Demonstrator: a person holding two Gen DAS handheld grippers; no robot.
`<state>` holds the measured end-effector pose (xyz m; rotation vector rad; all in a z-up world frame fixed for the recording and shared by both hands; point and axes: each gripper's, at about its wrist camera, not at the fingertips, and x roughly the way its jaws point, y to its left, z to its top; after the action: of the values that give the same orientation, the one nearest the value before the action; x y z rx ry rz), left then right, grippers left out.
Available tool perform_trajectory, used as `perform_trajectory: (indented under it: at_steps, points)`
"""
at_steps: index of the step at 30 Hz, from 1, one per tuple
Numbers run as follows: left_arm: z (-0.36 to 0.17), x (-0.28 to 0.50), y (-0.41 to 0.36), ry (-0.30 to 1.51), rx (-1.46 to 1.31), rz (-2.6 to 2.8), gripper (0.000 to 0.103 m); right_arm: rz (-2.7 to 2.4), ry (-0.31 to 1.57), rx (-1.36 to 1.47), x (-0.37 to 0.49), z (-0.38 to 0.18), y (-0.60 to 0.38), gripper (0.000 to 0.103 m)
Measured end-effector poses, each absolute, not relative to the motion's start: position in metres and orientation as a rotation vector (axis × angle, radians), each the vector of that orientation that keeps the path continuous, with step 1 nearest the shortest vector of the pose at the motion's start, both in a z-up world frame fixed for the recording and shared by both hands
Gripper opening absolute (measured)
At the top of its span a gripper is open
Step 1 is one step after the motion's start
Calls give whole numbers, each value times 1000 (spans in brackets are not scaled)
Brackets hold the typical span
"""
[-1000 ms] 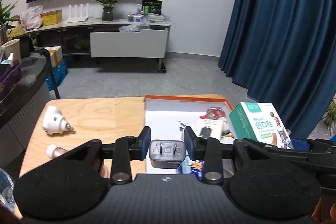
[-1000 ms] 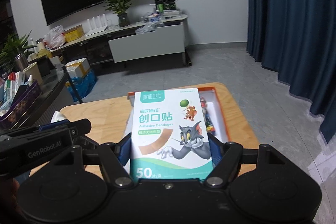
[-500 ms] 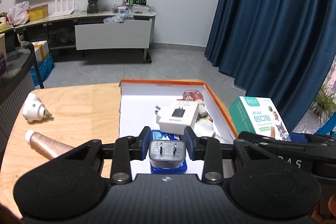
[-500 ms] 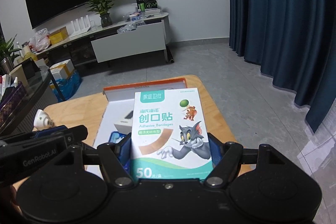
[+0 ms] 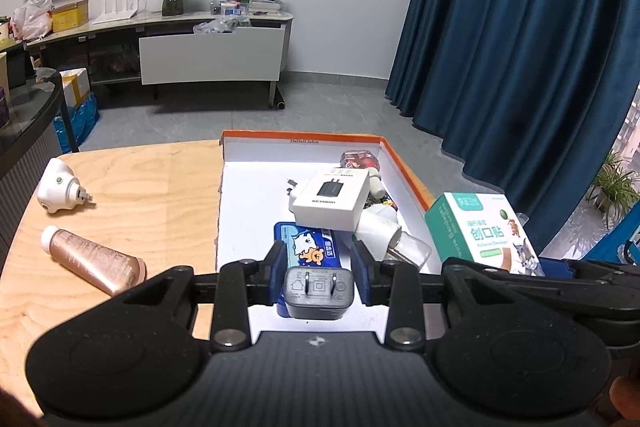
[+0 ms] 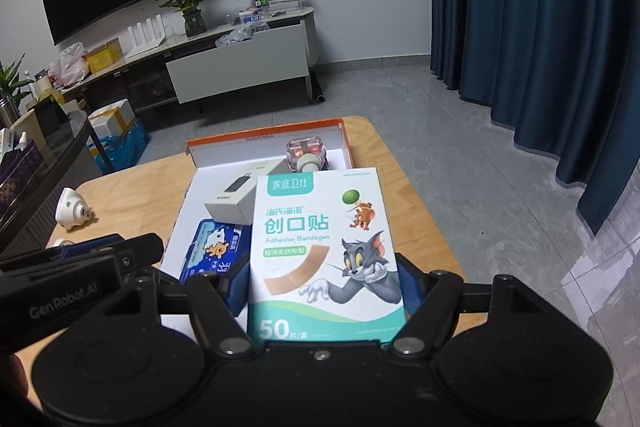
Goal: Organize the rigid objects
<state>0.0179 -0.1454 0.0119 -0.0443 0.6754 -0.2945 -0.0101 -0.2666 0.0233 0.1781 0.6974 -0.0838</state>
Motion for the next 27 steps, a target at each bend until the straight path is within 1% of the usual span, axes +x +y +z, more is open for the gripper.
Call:
perform_trajectory:
  at_steps: [27]
  points:
    - [3, 15, -139, 696, -58, -280, 36, -70, 738, 138, -4, 15, -260, 85]
